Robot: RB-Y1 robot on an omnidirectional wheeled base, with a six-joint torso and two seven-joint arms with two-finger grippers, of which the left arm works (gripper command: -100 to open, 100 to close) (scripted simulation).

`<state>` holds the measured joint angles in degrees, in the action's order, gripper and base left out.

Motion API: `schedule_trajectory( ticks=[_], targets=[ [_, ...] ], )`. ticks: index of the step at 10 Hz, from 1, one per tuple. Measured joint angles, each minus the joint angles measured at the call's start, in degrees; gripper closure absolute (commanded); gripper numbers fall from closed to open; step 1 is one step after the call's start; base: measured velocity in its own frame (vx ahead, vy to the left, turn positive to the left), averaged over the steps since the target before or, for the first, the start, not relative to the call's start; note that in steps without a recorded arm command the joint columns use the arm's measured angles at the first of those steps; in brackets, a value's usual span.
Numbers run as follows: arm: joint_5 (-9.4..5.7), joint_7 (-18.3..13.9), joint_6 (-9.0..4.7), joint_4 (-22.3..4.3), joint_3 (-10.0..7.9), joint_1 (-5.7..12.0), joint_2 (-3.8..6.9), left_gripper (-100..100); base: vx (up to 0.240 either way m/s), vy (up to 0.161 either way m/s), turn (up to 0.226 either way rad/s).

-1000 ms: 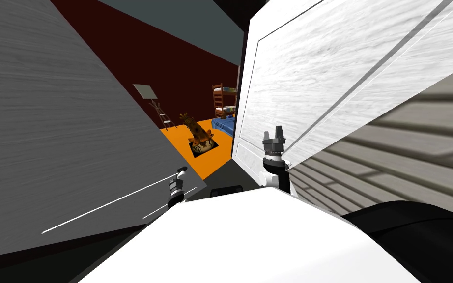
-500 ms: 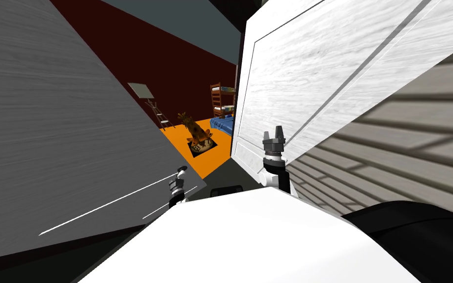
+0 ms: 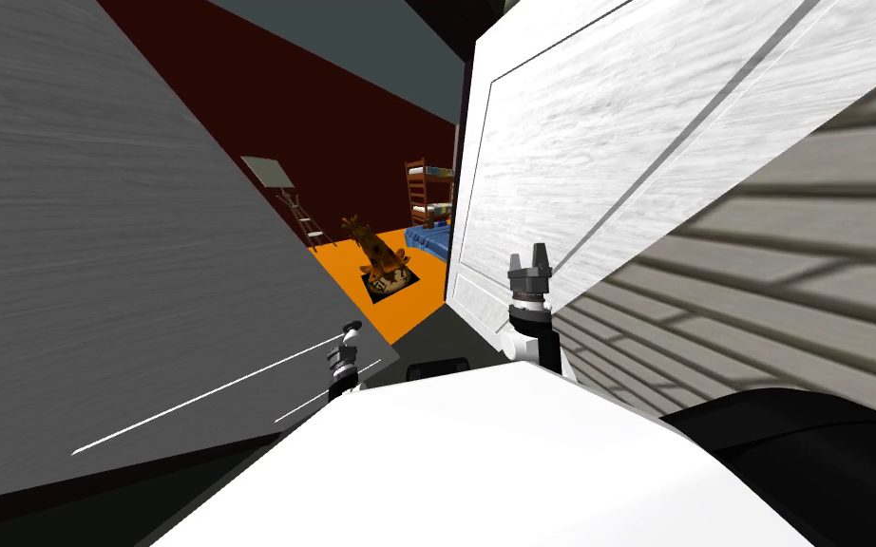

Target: Pull the door open

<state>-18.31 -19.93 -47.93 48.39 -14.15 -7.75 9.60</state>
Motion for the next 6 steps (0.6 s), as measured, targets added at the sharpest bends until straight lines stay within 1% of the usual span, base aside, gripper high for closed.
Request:
schedule_trajectory(
  ticks=[1, 2, 3, 5, 6],
  targets=[
    [-0.09, -0.33, 0.1, -0.14, 0.19, 0.08, 0.11, 100, -0.034, 0.013, -0.073],
    [-0.86, -1.57, -0.19, -0.87, 0.52, 0.5, 0.32, -100, -0.073, 0.041, -0.028],
    [-1.63, -2.82, -0.2, -0.86, 0.62, 0.47, 0.49, -100, -0.091, 0.003, -0.07],
    [-2.73, -5.04, 0.0, -0.42, 1.47, 0.51, 0.0, -100, -0.11, -0.035, -0.048],
    [-3.43, -6.48, 0.02, -0.64, 1.88, 0.78, -0.12, -100, -0.104, -0.01, -0.048]
  ],
)
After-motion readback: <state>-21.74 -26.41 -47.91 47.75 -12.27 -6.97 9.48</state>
